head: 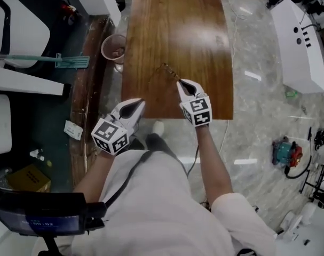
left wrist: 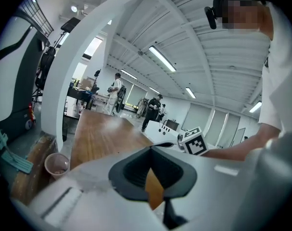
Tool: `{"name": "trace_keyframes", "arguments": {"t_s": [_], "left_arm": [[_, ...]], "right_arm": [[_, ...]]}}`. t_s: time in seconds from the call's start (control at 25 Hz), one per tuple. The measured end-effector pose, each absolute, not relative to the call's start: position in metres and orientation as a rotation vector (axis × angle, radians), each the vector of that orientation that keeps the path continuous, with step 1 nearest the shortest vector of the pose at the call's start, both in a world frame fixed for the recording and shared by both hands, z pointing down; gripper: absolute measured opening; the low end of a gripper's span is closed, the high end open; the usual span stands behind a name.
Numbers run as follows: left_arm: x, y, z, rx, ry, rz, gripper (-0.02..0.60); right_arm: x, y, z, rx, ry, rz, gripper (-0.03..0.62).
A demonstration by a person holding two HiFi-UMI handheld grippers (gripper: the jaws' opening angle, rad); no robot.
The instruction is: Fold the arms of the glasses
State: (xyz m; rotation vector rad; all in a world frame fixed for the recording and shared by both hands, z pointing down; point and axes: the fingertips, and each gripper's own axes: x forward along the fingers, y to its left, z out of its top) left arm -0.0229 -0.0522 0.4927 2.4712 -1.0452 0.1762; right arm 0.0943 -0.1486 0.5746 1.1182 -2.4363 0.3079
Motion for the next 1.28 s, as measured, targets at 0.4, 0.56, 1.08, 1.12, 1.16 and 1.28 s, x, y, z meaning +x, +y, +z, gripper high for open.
{"name": "trace_keyframes", "arguments": {"t_s": [0.4, 0.56, 1.08, 1.12, 1.16, 1.28], "left_arm": [[-0.037, -0.087, 0.522, 2.382, -1.095, 0.187, 0.005], [-0.044, -0.090, 0.535, 2.359, -1.067, 0.200, 0.005], [-0.062, -0.113, 0.559, 2.341, -0.999, 0.221, 0.005], [-0.064, -0.115, 0.560, 2.343, -0.998, 0.222, 0.005], [-0.066, -0.117, 0.560, 2.344, -0.996, 0.222, 0.005], [-0.074, -0.121, 0.560, 2.343, -0.999, 0.221, 0.005]], "right_arm": [[0.087, -0.197, 0.634, 0.991, -2.348, 0.356, 0.043], [0.082, -0.208, 0.657, 0.952, -2.298, 0.388, 0.071], [0.073, -0.227, 0.699, 0.900, -2.231, 0.507, 0.073], [0.072, -0.227, 0.701, 0.897, -2.233, 0.513, 0.062], [0.070, -0.228, 0.701, 0.895, -2.235, 0.517, 0.043], [0.066, -0.228, 0.701, 0.894, -2.246, 0.531, 0.035]]}}
